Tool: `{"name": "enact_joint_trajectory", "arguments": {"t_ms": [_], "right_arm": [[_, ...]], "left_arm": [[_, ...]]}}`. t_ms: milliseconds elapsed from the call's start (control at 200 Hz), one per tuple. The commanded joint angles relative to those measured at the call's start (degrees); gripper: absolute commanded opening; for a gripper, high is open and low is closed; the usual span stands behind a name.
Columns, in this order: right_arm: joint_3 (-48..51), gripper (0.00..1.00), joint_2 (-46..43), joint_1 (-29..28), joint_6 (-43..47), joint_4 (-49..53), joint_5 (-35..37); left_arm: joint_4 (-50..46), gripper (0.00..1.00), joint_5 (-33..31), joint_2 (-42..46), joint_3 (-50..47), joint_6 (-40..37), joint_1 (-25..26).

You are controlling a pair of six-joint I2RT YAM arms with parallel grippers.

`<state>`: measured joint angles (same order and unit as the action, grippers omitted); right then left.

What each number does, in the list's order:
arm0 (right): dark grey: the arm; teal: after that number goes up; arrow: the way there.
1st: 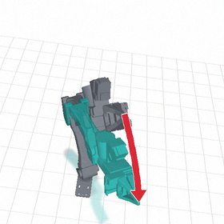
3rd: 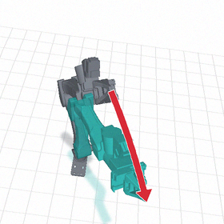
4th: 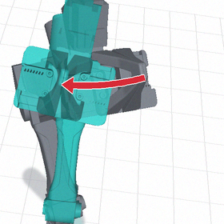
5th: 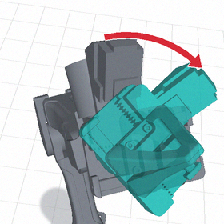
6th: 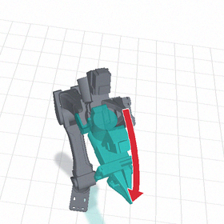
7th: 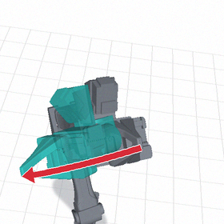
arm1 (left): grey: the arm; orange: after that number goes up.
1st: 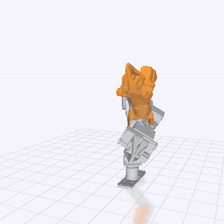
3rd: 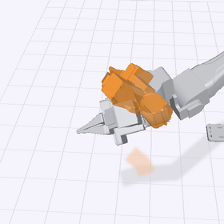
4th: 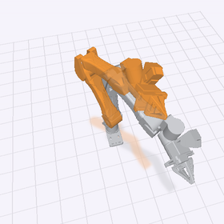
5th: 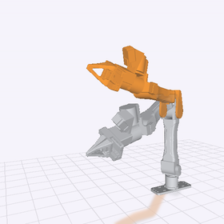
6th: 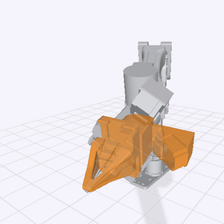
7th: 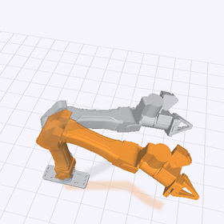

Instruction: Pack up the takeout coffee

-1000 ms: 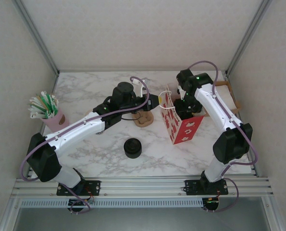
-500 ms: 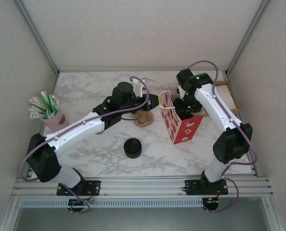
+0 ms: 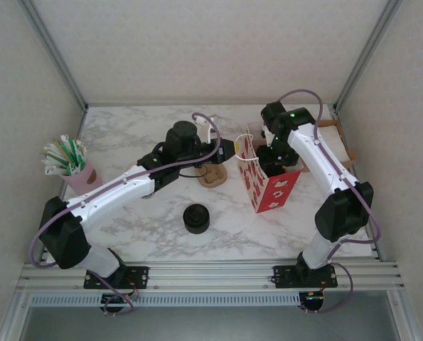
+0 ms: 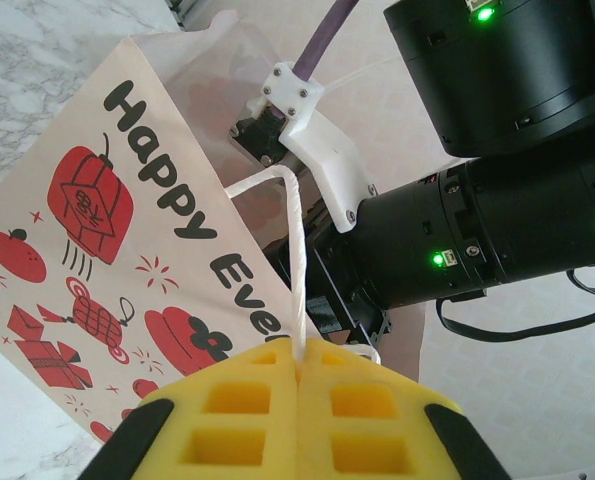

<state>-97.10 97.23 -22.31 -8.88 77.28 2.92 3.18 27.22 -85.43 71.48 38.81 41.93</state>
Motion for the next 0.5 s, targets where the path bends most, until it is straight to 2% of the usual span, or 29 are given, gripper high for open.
{"name": "enact_joint_trajectory", "arguments": {"t_ms": [0,496], "right_arm": [[-0.1,0.67,0.1,0.3,0.4,0.3,-0.6],[-0.6,0.67,0.0,0.2,0.2,2.1,-0.5]], "left_arm": [[0.2,0.02,-0.6,1.7,0.0,-0.8,0.5],[0.2,0.02,-0.7,2.0,-0.1,-0.6,0.6]]}}
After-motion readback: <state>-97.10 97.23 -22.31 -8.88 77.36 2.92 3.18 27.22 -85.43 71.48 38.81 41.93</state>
